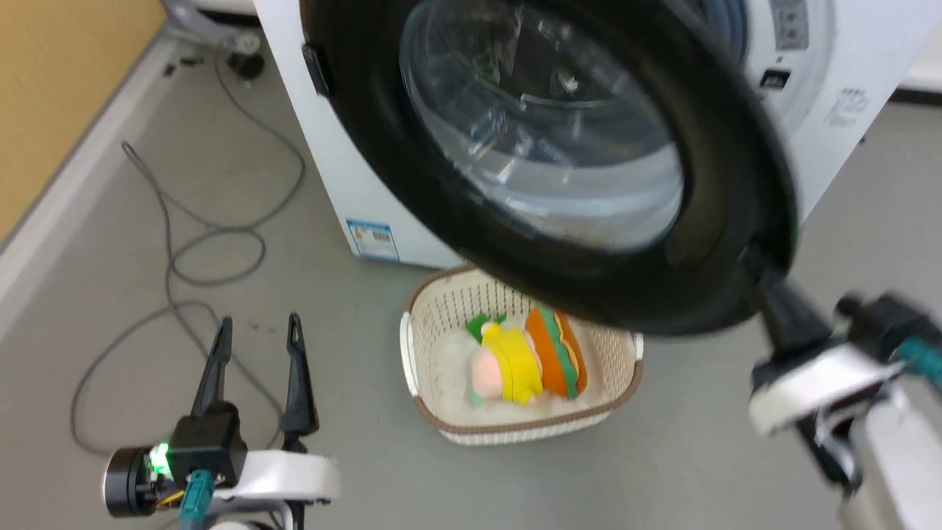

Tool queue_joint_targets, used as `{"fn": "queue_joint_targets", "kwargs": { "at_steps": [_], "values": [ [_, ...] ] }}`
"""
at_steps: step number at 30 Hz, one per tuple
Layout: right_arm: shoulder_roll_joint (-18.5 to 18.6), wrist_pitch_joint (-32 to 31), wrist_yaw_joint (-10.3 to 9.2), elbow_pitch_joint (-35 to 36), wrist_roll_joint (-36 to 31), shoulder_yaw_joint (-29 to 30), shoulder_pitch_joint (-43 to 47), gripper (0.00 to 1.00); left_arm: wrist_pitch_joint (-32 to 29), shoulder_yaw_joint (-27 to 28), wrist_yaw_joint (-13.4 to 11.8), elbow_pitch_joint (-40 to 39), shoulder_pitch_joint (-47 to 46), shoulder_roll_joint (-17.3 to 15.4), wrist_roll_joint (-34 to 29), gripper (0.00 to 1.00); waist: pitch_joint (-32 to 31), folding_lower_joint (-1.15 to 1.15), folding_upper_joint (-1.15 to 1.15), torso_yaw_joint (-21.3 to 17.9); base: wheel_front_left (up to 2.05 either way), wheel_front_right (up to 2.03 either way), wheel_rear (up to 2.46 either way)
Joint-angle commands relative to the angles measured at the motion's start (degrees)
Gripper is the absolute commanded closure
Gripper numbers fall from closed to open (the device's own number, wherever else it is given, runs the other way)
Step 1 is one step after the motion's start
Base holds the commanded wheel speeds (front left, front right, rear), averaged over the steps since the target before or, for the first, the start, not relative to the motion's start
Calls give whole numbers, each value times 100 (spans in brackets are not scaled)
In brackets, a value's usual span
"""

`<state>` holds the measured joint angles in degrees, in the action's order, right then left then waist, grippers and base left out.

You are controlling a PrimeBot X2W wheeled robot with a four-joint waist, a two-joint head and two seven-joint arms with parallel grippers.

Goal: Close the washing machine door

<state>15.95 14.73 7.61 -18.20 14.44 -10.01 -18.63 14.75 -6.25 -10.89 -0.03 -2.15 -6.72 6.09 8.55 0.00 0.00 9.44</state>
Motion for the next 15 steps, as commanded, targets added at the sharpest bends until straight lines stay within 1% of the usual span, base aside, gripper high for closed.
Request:
{"fn": "queue_joint_targets", "kwargs": {
  "at_steps": [1,3,7,15],
  "values": [
    [-66,27,-12,-165,-83,272,-394,100,25,44,34,-52,-154,47,-45,0,298,0,0,-8,0,0,0],
    [-141,27,-12,-308,-162,527,-738,100,25,64,57,-69,-249,94,-55,0,505,0,0,1,0,0,0],
    [-184,27,-12,-720,-351,813,-1417,100,25,64,111,-70,-458,182,-85,0,855,0,0,45,0,0,0],
    [-105,27,-12,-1665,-589,1177,-2516,100,25,74,203,-37,-832,290,-139,0,1268,0,0,164,0,0,0]
  ]
}}
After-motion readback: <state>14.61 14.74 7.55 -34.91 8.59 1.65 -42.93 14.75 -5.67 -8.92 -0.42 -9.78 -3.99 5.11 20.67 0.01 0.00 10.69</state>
